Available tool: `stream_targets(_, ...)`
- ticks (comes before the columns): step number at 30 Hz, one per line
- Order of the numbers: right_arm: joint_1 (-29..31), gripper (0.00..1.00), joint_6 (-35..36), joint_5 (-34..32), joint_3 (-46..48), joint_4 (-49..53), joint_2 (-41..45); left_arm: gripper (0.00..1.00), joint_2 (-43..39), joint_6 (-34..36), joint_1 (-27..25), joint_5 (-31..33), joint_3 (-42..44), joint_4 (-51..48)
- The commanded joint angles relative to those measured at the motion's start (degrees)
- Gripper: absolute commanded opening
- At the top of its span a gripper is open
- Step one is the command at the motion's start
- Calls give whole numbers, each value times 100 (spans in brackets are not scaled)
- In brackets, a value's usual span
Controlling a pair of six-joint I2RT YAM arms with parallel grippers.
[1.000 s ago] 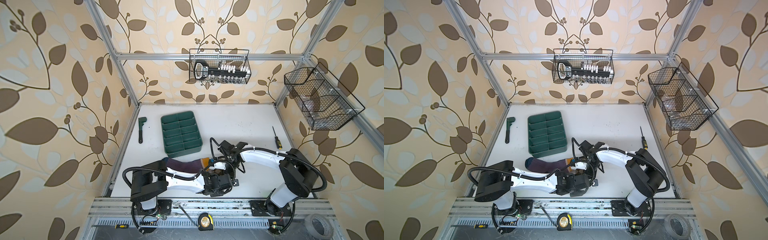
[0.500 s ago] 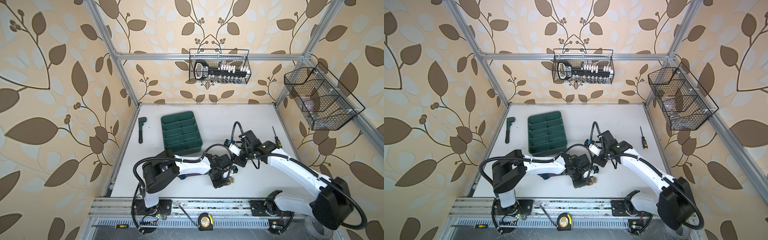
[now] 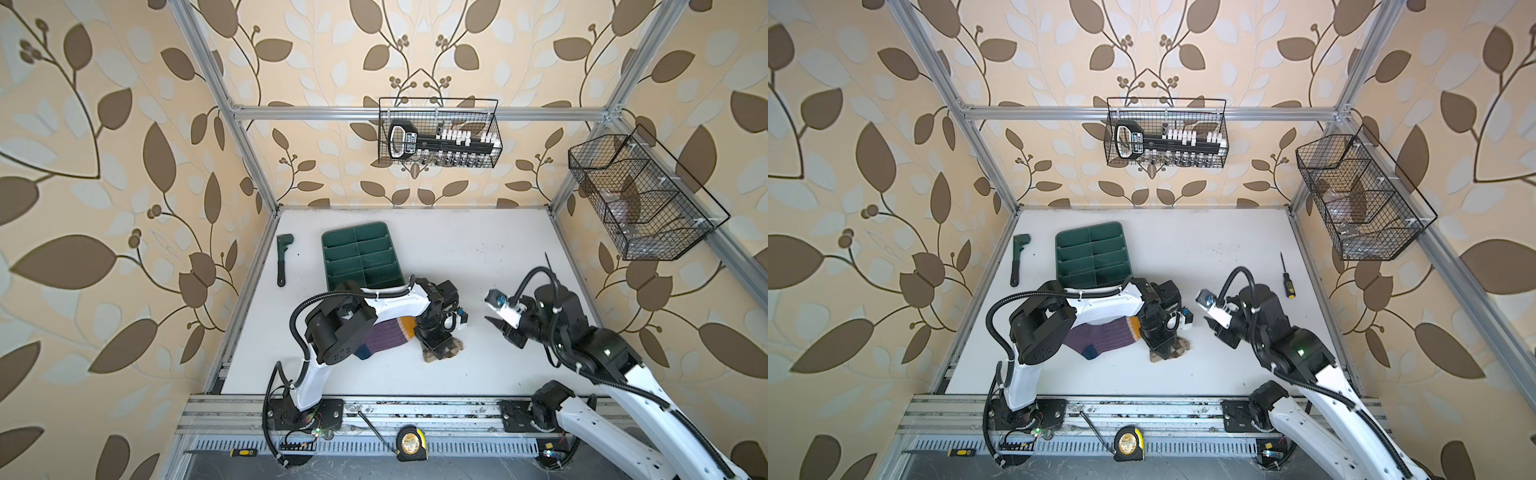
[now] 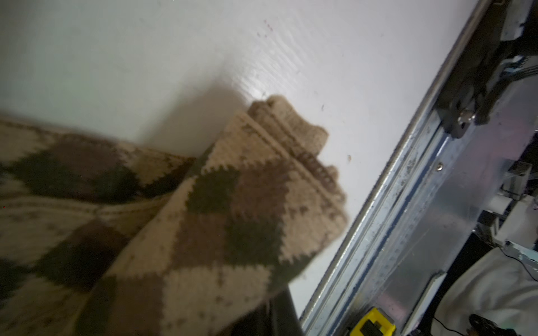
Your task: Roll the socks
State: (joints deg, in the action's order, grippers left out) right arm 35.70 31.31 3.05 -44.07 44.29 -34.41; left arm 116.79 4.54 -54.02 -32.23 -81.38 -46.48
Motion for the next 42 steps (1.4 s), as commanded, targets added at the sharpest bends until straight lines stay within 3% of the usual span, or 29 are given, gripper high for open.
stream_targets(1, 1238, 46, 509, -783, 541, 270, 273, 3, 79, 68, 67, -572, -207, -404)
stream_targets(5, 3230, 51, 262, -2608, 1141, -387, -40, 3, 197, 135, 90, -703, -298, -494)
stream_targets(8, 3818, 56, 345, -3109, 1571, -1210, -673, 3, 255, 138, 102, -750, -312, -485)
stream_targets(13, 3609, 57, 433, -3062, 1820, -2355, -1607, 3, 325, 144, 102, -802, -292, -494)
stream_targets(18, 3066, 58, 585, -2360, 2078, -3187, -2289, 3, 327, 149, 102, -829, -255, -481)
stream_targets(27, 2796, 52, 624, -1570, 2200, -3453, -3049, 3, 383, 110, 102, -838, -323, -478)
stream_targets(30, 2697, 39, 564, -1396, 2236, -3431, -3203, 4, 396, 115, 102, -862, -369, -476)
stream_targets(35, 2626, 0, 454, -1268, 2193, -3162, -3410, 7, 264, 163, 102, -817, -351, -413)
stream_targets(40, 2535, 0, 382, -1288, 2039, -2607, -3382, 37, -325, 97, 102, -448, -72, -90)
stream_targets(42, 2521, 0, 393, -1339, 1965, -2367, -3304, 42, -653, 92, 107, -280, 19, -106)
